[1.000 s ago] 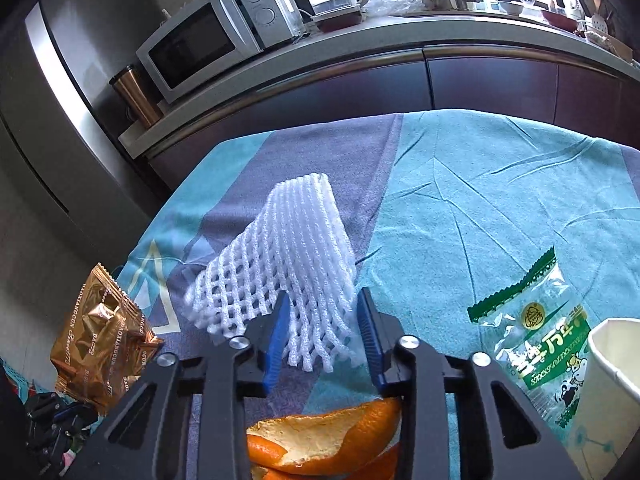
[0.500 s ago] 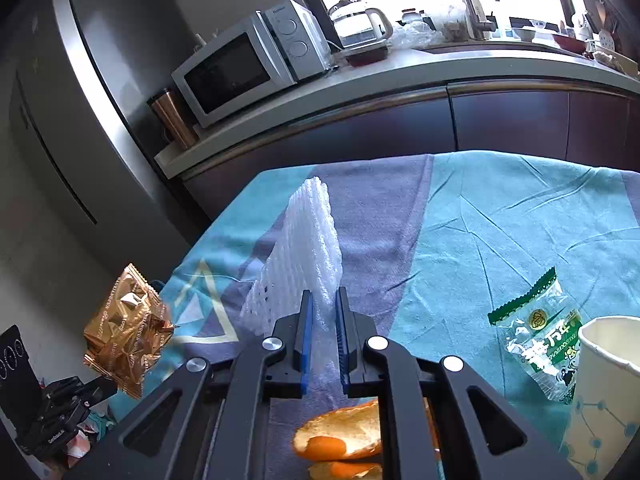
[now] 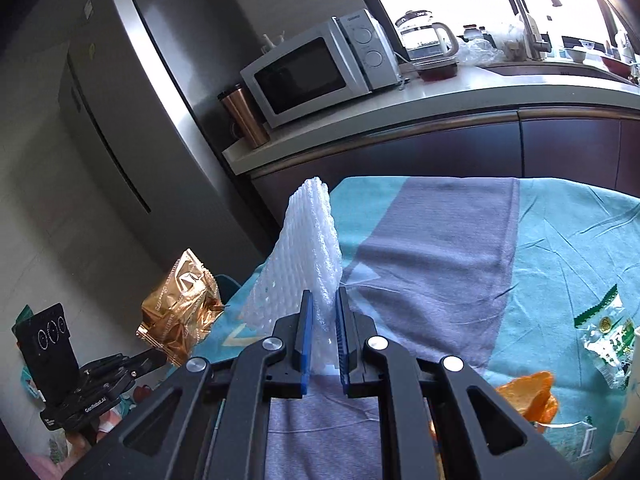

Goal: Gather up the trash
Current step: 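Carry the wrapper and foam net with both tools toward the teal bin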

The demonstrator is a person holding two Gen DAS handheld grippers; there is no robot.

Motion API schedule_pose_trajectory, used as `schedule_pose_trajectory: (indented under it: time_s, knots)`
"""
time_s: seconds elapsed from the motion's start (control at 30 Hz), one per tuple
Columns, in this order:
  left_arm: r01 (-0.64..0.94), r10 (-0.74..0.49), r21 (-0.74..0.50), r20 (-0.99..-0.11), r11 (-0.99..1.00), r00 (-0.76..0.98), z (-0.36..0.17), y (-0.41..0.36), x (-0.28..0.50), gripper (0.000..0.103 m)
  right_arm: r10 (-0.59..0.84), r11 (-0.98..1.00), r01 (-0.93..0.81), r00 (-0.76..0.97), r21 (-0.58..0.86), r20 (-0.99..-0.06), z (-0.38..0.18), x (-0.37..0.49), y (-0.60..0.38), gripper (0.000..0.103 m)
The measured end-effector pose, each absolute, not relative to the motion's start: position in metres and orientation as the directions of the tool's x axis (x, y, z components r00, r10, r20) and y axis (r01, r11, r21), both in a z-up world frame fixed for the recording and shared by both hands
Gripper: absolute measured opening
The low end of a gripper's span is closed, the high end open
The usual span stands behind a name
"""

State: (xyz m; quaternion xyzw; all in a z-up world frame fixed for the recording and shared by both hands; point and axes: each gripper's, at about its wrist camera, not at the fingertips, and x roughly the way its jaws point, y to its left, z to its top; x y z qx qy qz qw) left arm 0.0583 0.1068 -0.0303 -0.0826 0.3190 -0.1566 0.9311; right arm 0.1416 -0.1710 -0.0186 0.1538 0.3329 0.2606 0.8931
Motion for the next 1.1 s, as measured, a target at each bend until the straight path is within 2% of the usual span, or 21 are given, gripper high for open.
schedule_pose_trajectory:
  time_s: [0.53, 1.1]
  knots:
    - [0.083, -0.221, -0.263, -0.556, 0.961, 0.802, -0.026, 0.18, 0.048, 0.001, 0.68, 0.732, -0.526, 0.514, 0.434, -0.523, -0.012, 0.15, -0.073, 0.01]
    - [-0.057, -0.124, -0.264, -0.62, 0.963, 0.775, -0.052, 0.235, 0.056, 0.001, 0.698, 0.691, -0.598, 0.407, 0.406, -0.589, -0.025, 0.169, 0.021, 0.01]
